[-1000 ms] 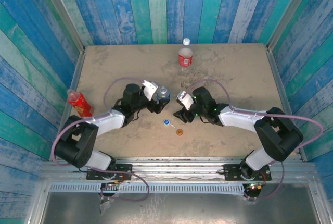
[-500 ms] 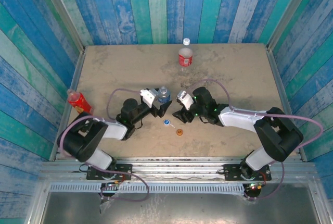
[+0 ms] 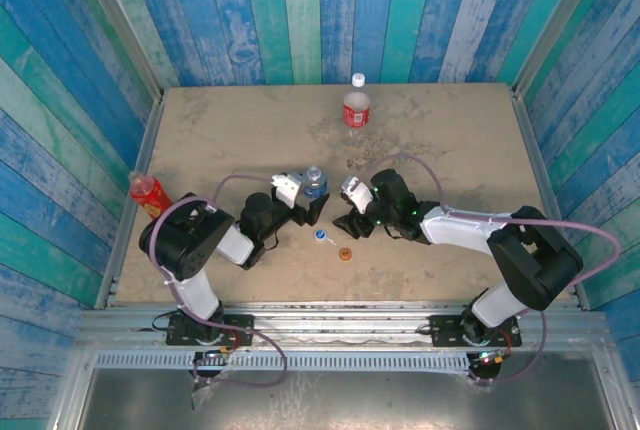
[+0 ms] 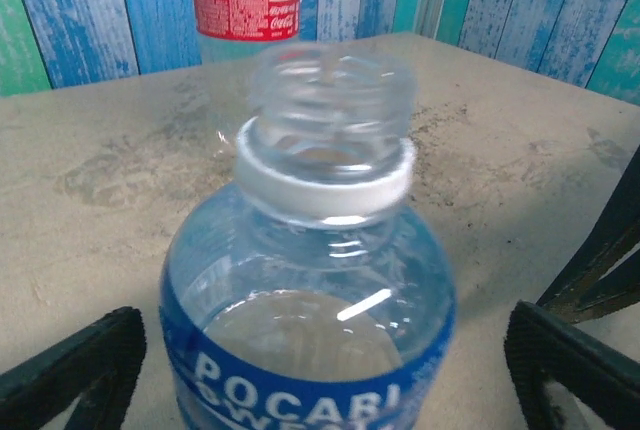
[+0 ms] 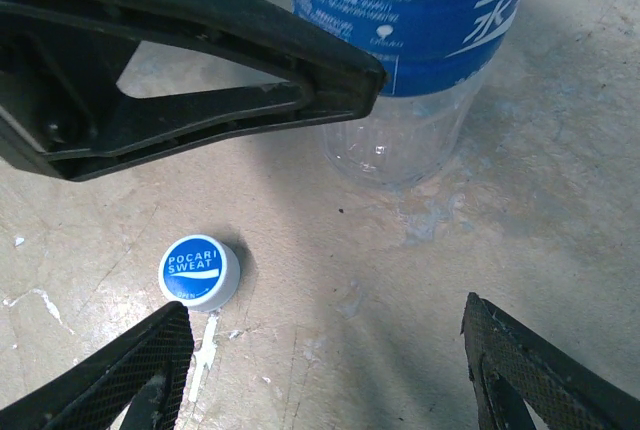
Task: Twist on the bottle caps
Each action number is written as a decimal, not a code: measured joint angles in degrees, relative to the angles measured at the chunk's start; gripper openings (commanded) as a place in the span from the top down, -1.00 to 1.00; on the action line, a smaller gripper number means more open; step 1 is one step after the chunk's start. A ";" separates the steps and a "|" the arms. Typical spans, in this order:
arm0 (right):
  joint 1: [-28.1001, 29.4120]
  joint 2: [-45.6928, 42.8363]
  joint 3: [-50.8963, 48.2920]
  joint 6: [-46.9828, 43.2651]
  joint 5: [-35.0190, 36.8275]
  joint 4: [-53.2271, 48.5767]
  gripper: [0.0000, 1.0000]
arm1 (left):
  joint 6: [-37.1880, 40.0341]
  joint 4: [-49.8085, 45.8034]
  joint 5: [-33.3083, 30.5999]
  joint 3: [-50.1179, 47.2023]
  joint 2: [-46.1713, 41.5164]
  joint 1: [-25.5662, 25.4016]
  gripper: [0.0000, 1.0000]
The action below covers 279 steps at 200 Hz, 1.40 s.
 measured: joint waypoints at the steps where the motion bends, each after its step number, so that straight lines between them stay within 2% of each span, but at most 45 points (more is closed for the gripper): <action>1: 0.00 0.00 0.00 0.00 0.00 0.00 -0.46 | 0.00 0.00 0.00 0.02 0.02 0.00 -0.82; 48: 0.00 0.00 0.00 0.00 -0.02 0.00 -0.46 | -0.04 0.09 0.04 2.19 1.62 0.00 -0.74; 124: 0.24 0.02 0.00 0.00 -0.09 0.00 -0.47 | 0.48 -0.11 0.70 3.82 2.56 0.00 -0.34; 156: 2.54 0.76 0.07 -0.94 1.07 0.07 -0.47 | 1.25 -0.15 0.70 3.80 2.49 0.00 -0.18; 203: 7.41 4.17 1.46 -3.34 3.39 0.02 -0.39 | 1.57 -0.28 0.70 3.76 2.45 0.00 -0.15; 279: 10.45 11.63 5.62 -4.33 5.73 0.48 -0.08 | 1.79 -0.20 -0.50 3.39 2.21 0.63 -0.15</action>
